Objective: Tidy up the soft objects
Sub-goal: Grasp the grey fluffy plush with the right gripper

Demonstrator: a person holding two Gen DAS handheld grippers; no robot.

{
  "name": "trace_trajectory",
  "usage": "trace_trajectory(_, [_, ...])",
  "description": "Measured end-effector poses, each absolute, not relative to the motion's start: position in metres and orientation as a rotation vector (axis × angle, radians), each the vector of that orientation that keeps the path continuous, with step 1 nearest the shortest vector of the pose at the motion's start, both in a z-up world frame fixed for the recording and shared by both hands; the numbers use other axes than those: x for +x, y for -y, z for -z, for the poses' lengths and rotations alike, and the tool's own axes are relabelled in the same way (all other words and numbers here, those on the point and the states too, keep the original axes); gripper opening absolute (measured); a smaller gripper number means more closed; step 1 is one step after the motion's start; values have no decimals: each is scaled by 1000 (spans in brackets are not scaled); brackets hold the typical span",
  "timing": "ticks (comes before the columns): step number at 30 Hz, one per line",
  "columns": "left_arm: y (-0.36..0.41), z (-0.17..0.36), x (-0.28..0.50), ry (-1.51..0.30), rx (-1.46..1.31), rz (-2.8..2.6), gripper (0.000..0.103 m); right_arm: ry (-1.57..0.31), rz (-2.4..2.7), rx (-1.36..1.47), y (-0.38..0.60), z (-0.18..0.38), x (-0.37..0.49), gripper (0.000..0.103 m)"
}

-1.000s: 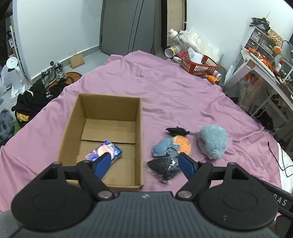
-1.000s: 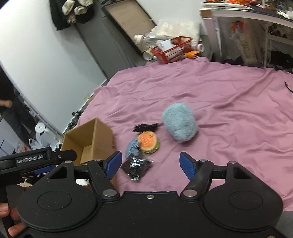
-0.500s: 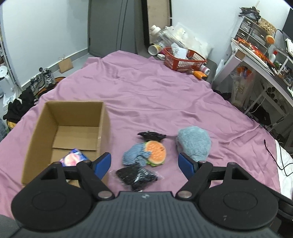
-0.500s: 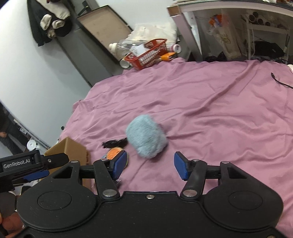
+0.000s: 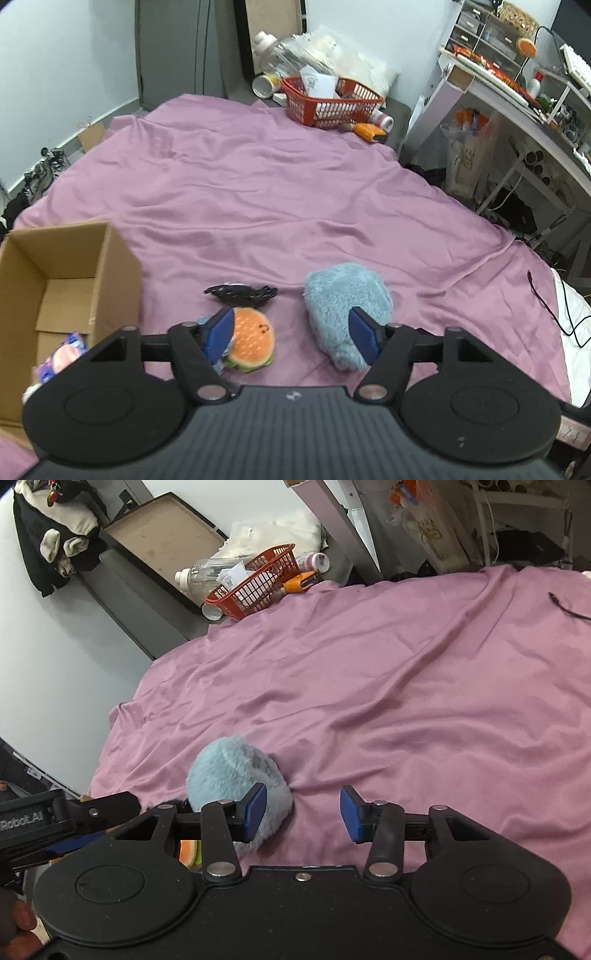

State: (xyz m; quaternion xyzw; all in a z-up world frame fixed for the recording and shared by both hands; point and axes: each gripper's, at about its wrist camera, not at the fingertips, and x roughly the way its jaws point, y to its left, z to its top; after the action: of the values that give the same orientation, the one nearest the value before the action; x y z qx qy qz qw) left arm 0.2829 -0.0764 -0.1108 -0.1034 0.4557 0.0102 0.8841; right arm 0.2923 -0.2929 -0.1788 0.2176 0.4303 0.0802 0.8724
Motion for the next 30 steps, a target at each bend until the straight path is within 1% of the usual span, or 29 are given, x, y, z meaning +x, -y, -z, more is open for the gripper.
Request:
trace_trajectory(7, [84, 127, 313, -963, -211, -20, 64, -881, -185, 509, 296, 198, 311, 44])
trace_trajectory(12, [90, 133, 328, -981, -212, 3, 64, -908, -239, 515, 285, 207, 317, 44])
trace_trajectory(20, [90, 148, 332, -1023, -211, 0, 64, -963, -370, 613, 275, 217, 319, 44])
trace_trajectory(21, [88, 152, 331, -1034, -221, -12, 60, -969, -379, 616, 274, 218, 319, 43])
trace_trajectory(22, [86, 155, 330, -1045, -228, -21, 53, -974, -390, 613, 272, 218, 319, 40])
trace_trajectory(23, [84, 158, 329, -1057, -231, -29, 49, -981, -398, 609, 271, 219, 318, 36])
trace_trajectory(24, [81, 162, 327, -1068, -238, -37, 39, -991, -410, 605, 269, 219, 318, 32])
trace_trajectory(25, [79, 165, 325, -1075, -257, -37, 32, -998, -433, 604, 266, 219, 317, 20])
trace_trajectory(28, [74, 162, 318, -1066, -281, -39, 28, -991, -441, 581, 263, 211, 313, 15])
trace_trajectory(30, [74, 156, 314, -1052, -272, -29, 27, -980, -440, 557, 262, 203, 310, 14])
